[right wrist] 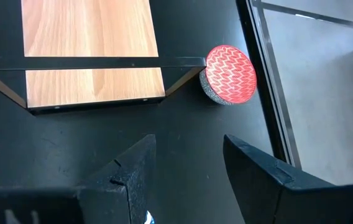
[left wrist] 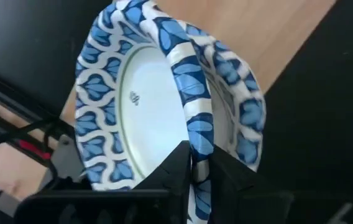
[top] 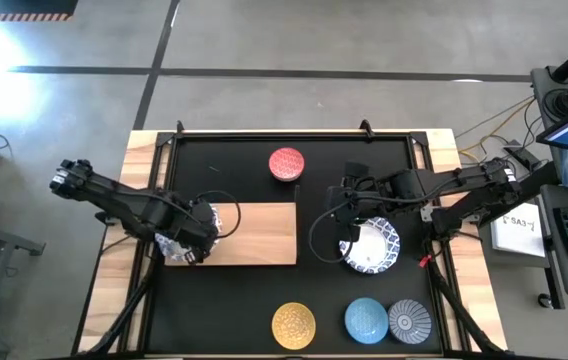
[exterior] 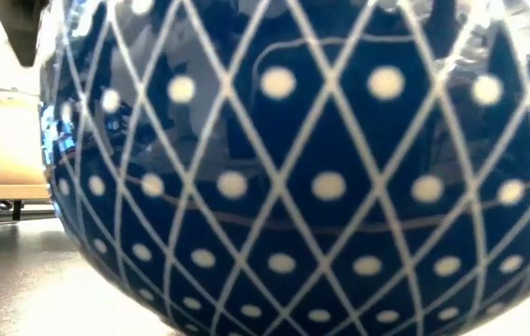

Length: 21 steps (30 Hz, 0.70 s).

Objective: Place and stack bowls onto a shelf
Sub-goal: Stack the blue patterned bowl on top of the blue patterned bowl on the shelf

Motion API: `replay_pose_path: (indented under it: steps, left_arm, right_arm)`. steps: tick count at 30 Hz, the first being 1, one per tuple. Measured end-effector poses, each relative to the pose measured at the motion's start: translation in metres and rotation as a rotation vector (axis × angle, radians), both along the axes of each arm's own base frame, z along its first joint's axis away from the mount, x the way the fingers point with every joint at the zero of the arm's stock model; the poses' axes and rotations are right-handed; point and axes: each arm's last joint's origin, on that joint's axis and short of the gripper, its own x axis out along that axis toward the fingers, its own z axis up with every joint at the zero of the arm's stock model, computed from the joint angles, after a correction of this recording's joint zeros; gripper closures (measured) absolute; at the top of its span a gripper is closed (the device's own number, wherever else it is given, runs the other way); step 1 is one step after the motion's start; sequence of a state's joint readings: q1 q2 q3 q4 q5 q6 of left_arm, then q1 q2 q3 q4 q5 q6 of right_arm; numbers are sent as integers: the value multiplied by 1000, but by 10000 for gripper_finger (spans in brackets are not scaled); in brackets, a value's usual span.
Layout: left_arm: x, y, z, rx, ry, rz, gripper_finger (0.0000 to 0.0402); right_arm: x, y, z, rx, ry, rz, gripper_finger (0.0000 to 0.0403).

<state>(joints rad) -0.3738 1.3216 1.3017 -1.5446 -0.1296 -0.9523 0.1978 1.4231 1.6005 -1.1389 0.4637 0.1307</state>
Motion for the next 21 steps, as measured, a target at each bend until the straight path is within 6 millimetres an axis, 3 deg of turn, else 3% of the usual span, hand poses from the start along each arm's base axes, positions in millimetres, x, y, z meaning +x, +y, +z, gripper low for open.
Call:
replay_pose_path:
  steps: [10, 21]
  left_arm:
    - [1, -13, -15, -41, -14, 1, 337]
    - [0, -23, -33, -113, 7, -36, 266]
  right_arm:
    - [0, 0, 0, 0, 0, 0, 225]
    - [0, 0, 0, 8, -5, -12, 225]
